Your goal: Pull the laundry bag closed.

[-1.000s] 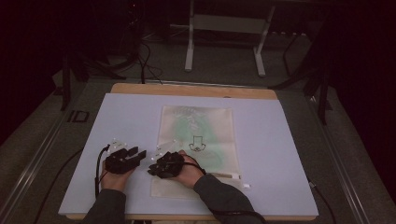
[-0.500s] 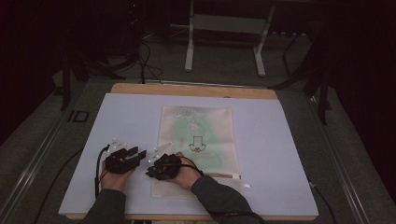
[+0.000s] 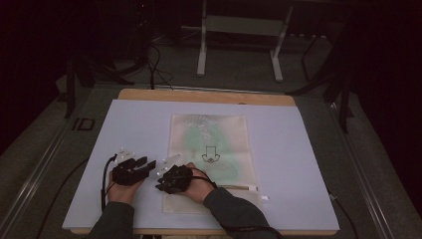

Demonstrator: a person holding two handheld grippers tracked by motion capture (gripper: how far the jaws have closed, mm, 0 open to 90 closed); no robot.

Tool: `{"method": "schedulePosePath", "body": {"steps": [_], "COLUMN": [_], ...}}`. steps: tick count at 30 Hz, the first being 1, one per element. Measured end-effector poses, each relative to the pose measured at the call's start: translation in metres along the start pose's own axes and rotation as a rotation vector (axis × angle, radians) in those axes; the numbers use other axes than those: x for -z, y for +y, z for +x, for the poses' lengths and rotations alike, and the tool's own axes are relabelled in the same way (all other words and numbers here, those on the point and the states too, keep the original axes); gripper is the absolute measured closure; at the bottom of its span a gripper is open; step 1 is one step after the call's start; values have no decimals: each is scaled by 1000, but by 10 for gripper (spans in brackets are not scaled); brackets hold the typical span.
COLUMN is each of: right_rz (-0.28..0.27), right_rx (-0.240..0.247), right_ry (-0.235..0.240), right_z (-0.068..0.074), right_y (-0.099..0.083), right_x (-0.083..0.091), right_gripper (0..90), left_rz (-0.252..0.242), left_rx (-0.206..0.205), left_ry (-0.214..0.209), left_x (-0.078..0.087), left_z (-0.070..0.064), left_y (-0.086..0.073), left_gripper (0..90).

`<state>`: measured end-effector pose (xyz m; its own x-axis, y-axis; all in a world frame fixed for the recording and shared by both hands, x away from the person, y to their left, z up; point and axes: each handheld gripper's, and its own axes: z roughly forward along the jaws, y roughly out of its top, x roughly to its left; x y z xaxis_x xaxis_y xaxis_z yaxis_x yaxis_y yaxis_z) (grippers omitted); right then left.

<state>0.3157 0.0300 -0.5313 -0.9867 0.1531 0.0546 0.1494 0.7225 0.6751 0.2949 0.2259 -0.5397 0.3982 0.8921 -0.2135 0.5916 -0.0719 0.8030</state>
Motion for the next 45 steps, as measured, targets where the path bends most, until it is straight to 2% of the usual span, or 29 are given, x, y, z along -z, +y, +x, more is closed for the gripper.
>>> {"method": "schedulePosePath", "body": {"steps": [2, 5, 11, 22, 29, 35, 41, 45], "right_rz": [5, 5, -57, -89, -96, -80, -78, -54], "right_rx": [1, 8, -11, -11, -22, -27, -37, -28], "right_ry": [7, 2, 30, 29, 43, 58, 56, 49], "right_z": [0, 2, 1, 2, -1, -3, -4, -5], "right_y": [1, 1, 1, -1, -10, -17, -19, -21], "right_x": [0, 0, 8, 25, 32, 33, 34, 33], "right_gripper": [806, 812, 810, 813, 815, 838, 814, 801], "left_rz": [1, 1, -1, -3, 1, -3, -6, -2], "left_rx": [-2, -2, -3, 0, -4, -2, -2, -6], "left_ry": [-2, -3, -5, -6, -9, -12, -14, -18], "left_x": [0, 0, 0, 0, 0, 1, 2, 3], "left_z": [0, 0, 0, 0, -1, 0, 0, -1], "left_y": [0, 0, 0, 0, 0, 0, 0, -1], "left_gripper": [543, 542, 539, 538, 537, 537, 537, 537]}}
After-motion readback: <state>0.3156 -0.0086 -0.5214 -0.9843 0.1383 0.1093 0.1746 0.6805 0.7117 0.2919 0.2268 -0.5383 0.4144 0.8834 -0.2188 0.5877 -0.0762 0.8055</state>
